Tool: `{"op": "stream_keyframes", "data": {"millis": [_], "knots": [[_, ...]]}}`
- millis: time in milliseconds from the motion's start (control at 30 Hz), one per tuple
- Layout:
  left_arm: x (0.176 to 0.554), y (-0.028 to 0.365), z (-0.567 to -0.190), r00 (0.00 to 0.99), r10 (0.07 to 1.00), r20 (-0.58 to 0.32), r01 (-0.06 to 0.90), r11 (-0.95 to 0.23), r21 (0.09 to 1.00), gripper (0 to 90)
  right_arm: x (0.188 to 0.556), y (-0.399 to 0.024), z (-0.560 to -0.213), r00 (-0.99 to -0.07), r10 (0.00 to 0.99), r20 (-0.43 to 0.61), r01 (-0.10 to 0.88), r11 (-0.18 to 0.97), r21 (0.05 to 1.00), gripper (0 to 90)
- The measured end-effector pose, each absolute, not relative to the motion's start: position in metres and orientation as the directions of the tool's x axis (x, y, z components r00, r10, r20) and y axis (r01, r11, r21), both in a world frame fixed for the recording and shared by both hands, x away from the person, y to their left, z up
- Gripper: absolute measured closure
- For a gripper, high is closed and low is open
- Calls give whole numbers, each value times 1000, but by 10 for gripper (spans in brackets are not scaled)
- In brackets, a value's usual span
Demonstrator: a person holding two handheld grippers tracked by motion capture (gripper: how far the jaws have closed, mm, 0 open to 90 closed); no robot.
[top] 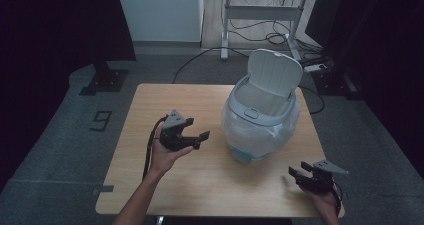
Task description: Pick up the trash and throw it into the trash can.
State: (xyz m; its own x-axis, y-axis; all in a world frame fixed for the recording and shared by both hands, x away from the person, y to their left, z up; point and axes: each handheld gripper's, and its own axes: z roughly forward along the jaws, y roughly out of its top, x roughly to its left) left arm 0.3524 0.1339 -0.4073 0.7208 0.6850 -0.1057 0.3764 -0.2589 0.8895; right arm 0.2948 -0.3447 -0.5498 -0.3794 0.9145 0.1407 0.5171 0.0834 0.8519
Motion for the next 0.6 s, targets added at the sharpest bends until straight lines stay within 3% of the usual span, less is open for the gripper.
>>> {"op": "stream_keyframes", "data": {"millis": [600], "knots": [[335,161,-465,678,720,-151,462,-257,849,216,295,-344,-545,-379,914,146,511,75,856,347]]}}
